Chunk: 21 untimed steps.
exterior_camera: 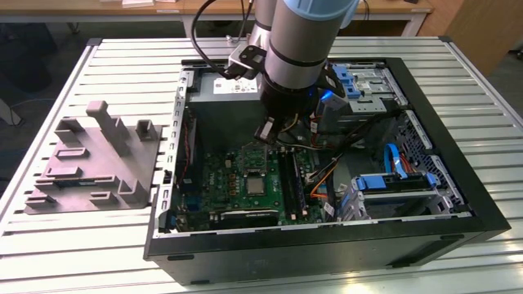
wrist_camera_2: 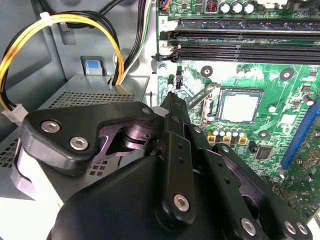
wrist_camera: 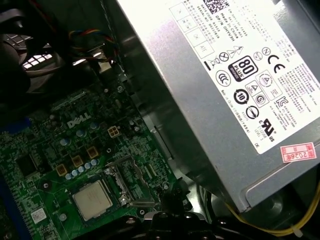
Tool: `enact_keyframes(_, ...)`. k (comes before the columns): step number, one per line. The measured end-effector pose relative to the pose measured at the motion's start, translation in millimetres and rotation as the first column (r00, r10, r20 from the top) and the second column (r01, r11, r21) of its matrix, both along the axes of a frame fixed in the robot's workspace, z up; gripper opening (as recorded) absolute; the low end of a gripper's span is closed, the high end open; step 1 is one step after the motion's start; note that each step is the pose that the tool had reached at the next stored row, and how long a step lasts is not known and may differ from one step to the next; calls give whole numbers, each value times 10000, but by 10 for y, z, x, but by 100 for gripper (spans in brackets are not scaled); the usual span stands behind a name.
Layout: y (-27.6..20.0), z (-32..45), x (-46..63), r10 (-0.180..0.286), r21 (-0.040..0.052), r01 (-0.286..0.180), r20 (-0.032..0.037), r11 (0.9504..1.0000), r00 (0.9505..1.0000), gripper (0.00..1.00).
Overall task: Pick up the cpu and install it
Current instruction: 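Close the cpu cover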
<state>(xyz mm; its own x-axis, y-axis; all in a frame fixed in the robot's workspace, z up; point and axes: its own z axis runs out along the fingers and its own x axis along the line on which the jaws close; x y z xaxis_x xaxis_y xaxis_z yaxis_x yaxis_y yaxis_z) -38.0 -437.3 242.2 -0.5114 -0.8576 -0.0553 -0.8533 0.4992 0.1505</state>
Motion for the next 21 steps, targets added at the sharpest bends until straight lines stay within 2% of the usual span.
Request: enact_keyframes(21, -1, 16, -1, 162, -3, -162, -2, 9999, 9999, 11)
